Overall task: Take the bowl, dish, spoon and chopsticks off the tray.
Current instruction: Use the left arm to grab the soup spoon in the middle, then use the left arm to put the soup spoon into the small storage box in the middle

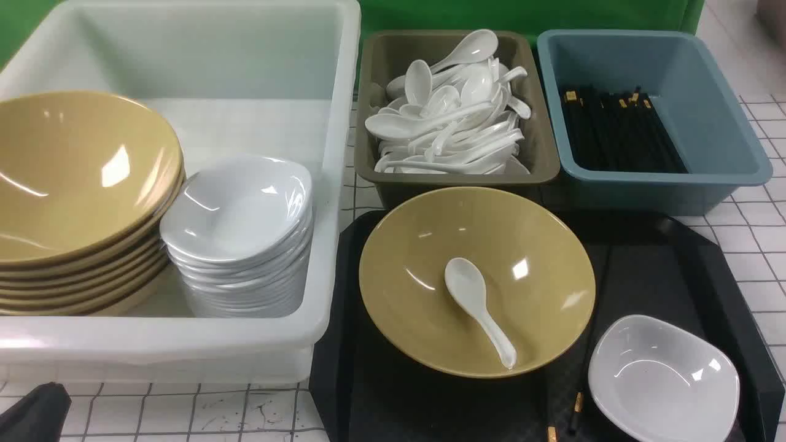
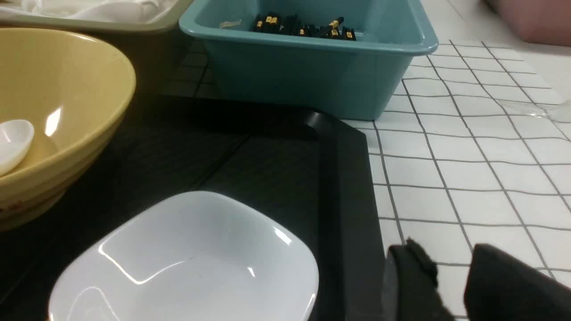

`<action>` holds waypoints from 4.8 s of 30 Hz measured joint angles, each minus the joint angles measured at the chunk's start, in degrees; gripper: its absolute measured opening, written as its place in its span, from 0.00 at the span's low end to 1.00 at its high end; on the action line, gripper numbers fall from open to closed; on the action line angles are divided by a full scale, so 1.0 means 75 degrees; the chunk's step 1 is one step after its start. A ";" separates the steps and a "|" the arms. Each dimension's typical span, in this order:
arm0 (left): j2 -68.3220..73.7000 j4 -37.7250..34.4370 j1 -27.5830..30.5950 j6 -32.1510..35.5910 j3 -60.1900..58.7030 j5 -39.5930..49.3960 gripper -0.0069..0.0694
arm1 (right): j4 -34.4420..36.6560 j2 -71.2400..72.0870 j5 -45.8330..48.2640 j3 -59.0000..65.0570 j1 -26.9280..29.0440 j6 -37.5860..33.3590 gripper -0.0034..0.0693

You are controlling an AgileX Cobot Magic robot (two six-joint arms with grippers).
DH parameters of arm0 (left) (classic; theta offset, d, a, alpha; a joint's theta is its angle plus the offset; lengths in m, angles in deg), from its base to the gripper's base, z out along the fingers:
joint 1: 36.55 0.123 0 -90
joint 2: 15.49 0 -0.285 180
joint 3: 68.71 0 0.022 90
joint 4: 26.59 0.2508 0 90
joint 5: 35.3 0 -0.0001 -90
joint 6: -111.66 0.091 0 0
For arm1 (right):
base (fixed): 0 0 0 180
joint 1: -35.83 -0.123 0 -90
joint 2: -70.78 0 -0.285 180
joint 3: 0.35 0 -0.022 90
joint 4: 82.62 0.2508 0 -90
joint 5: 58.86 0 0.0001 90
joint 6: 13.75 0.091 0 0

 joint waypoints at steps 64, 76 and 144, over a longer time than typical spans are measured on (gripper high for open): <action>0.1630 -0.0194 0.0000 0.1717 0.4094 -0.3534 0.08 | 0.0000 -0.0425 -0.3341 -0.2376 0.0000 0.1089 0.11; 0.7422 -0.3114 -0.1223 0.3068 0.8609 0.4389 0.08 | 0.0378 -0.3417 0.2504 -0.4083 0.0000 -0.0577 0.10; 1.6954 0.1228 -0.3923 0.5180 1.4345 -0.0091 0.63 | 0.2059 -0.3935 0.2060 -0.3191 -0.0790 -0.2234 0.11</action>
